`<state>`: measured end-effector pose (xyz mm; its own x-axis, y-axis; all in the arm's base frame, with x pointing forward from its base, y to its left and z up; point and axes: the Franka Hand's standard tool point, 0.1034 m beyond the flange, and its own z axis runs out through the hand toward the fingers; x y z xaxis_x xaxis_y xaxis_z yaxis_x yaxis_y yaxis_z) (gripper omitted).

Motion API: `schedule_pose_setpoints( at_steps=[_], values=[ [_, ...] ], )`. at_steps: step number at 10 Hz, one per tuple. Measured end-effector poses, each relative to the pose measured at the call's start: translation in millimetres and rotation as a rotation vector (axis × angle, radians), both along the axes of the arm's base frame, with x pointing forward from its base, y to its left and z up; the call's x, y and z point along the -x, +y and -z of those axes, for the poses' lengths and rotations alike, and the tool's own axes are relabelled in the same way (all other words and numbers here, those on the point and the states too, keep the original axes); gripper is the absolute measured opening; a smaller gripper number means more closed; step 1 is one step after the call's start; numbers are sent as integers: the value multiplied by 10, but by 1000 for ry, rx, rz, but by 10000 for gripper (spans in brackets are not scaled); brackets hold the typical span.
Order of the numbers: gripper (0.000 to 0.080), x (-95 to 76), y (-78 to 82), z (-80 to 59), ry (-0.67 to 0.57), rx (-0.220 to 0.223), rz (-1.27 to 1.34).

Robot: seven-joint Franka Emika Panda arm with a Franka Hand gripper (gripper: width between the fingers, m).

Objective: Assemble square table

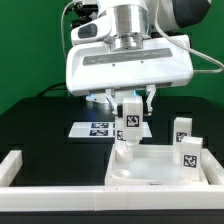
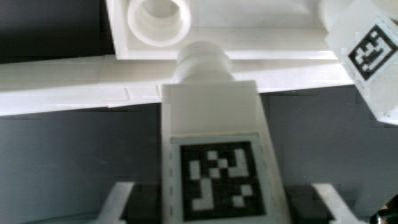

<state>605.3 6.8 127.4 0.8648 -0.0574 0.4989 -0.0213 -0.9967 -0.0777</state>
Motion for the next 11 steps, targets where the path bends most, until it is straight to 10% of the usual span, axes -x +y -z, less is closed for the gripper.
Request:
schedule_pose_setpoints(
  at_steps=[4, 11],
  values=[
    [290, 24, -277, 161, -44, 51, 23],
    [290, 34, -204, 402, -47, 48, 5]
  ],
)
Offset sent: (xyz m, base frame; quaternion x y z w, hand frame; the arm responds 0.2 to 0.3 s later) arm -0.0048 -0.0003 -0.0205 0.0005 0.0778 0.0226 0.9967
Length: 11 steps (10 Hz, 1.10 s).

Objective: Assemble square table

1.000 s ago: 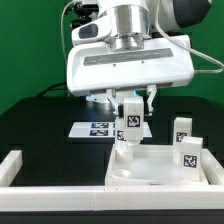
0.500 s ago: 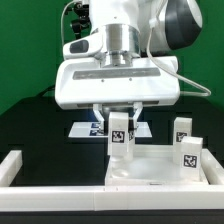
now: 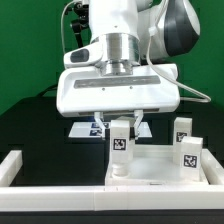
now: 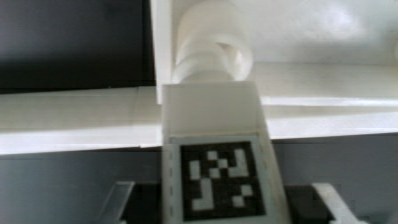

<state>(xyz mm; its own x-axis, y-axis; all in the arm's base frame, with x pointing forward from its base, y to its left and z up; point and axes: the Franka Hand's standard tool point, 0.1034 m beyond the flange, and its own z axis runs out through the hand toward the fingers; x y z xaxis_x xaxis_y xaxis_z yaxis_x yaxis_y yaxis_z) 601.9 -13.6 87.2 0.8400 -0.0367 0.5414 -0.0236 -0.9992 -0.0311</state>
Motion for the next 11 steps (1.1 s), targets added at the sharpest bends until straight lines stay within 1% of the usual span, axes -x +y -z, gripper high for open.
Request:
schedule_pose_setpoints(
  at_steps=[1, 3, 4, 5, 9, 11],
  values=[
    [290, 8, 23, 6, 0, 0, -1],
    [290, -7, 20, 12, -9, 3, 2],
    [290, -6, 38, 55, -7, 1, 2],
    [290, 19, 50, 128, 2, -2, 5],
    [290, 17, 159, 149, -4, -18, 14],
    [290, 14, 164, 153, 10, -27, 10]
  ],
)
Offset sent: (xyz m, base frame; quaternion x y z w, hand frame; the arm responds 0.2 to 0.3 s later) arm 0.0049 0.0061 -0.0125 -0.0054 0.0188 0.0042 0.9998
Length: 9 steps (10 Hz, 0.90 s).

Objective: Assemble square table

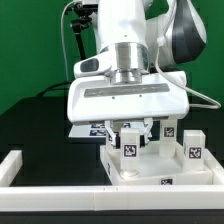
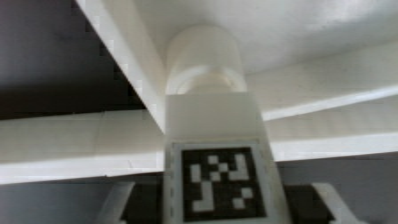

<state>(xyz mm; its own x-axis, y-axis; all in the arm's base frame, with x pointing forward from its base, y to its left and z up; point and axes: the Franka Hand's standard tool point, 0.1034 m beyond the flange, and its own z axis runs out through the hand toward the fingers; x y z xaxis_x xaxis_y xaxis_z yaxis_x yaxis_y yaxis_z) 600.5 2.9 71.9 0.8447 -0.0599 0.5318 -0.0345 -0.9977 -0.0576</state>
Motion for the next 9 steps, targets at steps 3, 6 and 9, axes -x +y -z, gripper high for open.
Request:
schedule_pose_setpoints(
  at_steps=[3, 6, 9],
  values=[
    [547, 18, 12, 29, 12, -5, -3],
    [643, 20, 12, 34, 13, -5, -3],
    [649, 21, 12, 37, 13, -5, -3]
  ],
)
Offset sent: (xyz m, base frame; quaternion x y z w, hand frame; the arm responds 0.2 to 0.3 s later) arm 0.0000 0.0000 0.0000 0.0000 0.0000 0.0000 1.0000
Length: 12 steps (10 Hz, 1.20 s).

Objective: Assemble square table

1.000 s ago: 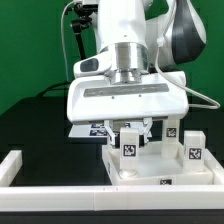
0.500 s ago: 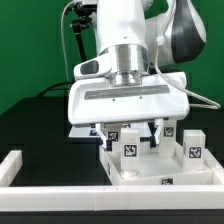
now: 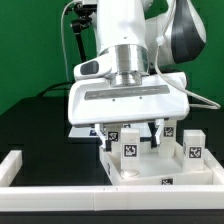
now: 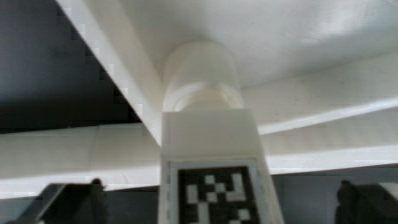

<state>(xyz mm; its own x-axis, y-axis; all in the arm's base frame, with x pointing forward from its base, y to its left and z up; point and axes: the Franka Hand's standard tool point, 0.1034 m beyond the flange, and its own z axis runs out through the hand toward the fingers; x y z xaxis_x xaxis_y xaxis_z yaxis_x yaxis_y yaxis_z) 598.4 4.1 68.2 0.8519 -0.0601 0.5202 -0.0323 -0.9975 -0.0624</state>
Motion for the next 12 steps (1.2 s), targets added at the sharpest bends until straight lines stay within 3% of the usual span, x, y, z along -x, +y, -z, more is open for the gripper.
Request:
schedule_pose_setpoints(
  at_steps=[1, 2, 3, 4, 5, 7, 9, 12],
  values=[
    [649, 5, 5, 4, 6, -4, 2],
    [649, 22, 134, -15, 116, -113, 69],
    [649, -63, 152, -239, 169, -135, 63],
    [649, -94, 36, -243, 158, -100, 75],
    [649, -33, 52, -133, 221, -116, 70],
    [649, -65, 45, -162, 369, -167, 33],
    [649, 11, 143, -148, 535, -228, 39],
    [649, -37, 125, -146, 550, -230, 33]
  ],
)
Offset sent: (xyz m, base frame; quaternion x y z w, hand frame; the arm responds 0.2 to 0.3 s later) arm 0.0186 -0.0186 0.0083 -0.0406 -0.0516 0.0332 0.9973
